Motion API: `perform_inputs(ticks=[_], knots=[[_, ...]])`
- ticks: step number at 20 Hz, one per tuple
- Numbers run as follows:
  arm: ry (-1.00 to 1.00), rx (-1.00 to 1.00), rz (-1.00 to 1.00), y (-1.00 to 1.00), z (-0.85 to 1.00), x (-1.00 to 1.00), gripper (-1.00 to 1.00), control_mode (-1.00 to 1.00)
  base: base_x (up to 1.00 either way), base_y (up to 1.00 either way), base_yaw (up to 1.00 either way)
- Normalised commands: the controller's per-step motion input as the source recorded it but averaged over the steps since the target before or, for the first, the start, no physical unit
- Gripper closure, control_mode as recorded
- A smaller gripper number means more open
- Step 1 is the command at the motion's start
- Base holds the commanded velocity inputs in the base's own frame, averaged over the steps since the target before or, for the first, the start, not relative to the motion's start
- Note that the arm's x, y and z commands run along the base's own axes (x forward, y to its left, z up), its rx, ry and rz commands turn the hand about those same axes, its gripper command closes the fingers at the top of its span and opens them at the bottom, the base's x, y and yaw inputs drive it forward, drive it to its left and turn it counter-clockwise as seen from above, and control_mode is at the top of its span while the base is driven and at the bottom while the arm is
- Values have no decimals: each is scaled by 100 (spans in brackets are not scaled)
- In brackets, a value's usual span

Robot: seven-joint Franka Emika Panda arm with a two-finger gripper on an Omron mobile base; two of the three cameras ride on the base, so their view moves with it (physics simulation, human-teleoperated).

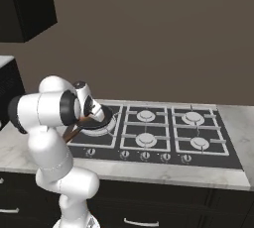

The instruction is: Place the cold items (potato and tomato) from the fridge in one tupperware on the dining counter. Place the warm items (hot dog and kebab skewer) in the stove area in another tupperware.

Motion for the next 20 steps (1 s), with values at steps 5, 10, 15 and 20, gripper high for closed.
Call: perform_inputs(ticks=[5, 10, 15, 20], knots=[[0, 0, 0, 7, -40, 14, 100, -100, 0, 0, 0], [0, 0, 0, 5, -37, 5, 100, -100, 0, 0, 0], [0, 0, 0, 13, -28, 4, 100, -100, 0, 0, 0], [-25, 0, 0, 8, -5, -14, 100, -100, 0, 0, 0]])
